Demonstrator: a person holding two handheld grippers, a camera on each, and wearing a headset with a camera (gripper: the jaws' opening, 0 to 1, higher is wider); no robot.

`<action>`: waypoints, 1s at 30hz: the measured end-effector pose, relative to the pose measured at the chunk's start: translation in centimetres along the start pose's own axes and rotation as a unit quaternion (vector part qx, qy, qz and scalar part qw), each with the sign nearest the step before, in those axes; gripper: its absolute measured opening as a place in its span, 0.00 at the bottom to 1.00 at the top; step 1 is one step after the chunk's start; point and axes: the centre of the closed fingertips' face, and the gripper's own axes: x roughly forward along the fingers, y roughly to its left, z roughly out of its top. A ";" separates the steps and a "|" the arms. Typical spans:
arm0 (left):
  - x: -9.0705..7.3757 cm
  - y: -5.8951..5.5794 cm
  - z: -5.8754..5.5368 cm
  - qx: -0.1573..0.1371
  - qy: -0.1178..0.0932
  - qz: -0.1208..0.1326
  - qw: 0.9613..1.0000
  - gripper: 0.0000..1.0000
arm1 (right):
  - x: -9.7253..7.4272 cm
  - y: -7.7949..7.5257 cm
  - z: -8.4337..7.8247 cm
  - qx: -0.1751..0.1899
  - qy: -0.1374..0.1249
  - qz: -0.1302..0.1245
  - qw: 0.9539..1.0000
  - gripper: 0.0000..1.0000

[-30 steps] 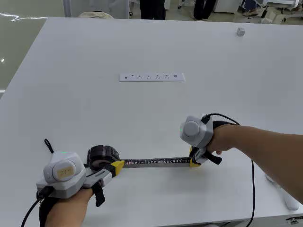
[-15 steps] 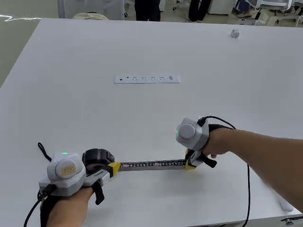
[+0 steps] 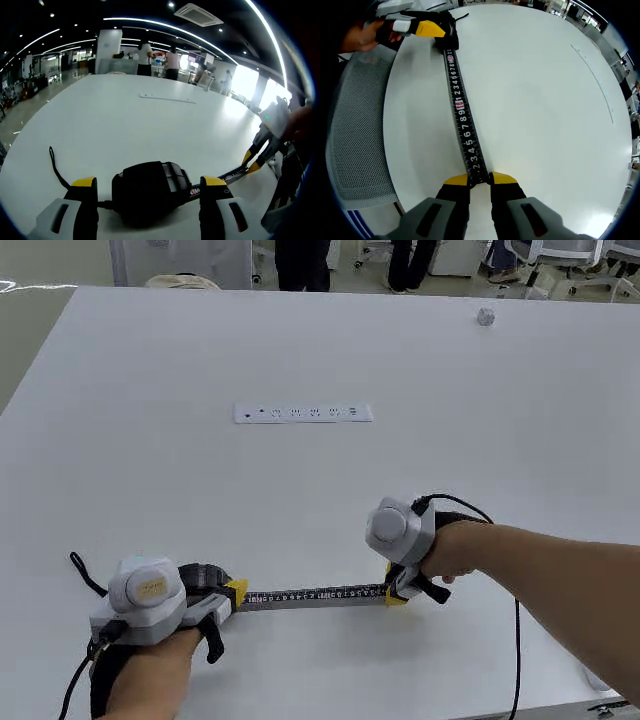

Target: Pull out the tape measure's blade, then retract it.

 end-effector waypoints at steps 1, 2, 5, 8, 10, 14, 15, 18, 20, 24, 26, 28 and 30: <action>0.1 0.0 -0.1 0.001 0.002 0.000 1.000 0.79 | 0.0 0.0 0.0 0.001 0.000 0.000 1.000 0.15; 0.2 0.0 -0.2 0.000 0.007 0.000 1.000 0.77 | 0.0 0.0 0.0 0.001 0.001 -0.001 1.000 0.15; 0.3 0.0 -0.5 -0.004 0.016 0.000 1.000 0.69 | 0.0 0.0 0.0 0.002 0.001 -0.001 1.000 0.15; 0.4 -0.1 -0.4 0.011 0.020 0.002 1.000 0.63 | 0.0 0.0 0.0 0.004 -0.001 -0.001 1.000 0.15; 0.5 -0.2 -0.5 0.006 0.026 -0.006 1.000 0.63 | 0.0 0.1 0.0 0.004 -0.002 -0.001 1.000 0.15; 0.5 -0.2 -0.6 0.006 0.035 -0.004 0.999 0.62 | 0.0 0.1 0.0 0.000 0.001 -0.002 1.000 0.15; 0.5 -0.2 -0.6 0.006 0.039 -0.003 0.999 0.62 | 0.0 0.1 0.0 -0.001 0.002 -0.002 1.000 0.15; 0.4 -0.2 -0.7 0.012 0.041 -0.001 0.999 0.61 | 0.0 0.1 0.0 0.000 0.000 -0.002 1.000 0.15; 0.4 -0.3 -0.7 0.016 0.042 0.000 0.999 0.60 | 0.0 0.1 0.1 -0.001 -0.003 -0.002 1.000 0.14; 0.4 -0.2 -0.7 0.017 0.041 0.000 0.999 0.60 | 0.0 0.3 0.2 -0.005 -0.002 -0.001 1.000 0.14; 0.3 -0.2 -0.7 0.018 0.041 -0.002 0.999 0.60 | 0.0 0.3 0.3 -0.005 -0.003 0.000 1.000 0.14; 0.3 -0.3 -0.7 0.019 0.040 -0.003 0.999 0.60 | 0.0 0.3 0.3 -0.007 -0.004 0.000 1.000 0.14; 0.3 -0.3 -0.7 0.018 0.039 -0.004 0.999 0.60 | 0.0 0.3 0.3 -0.007 -0.006 0.000 1.000 0.14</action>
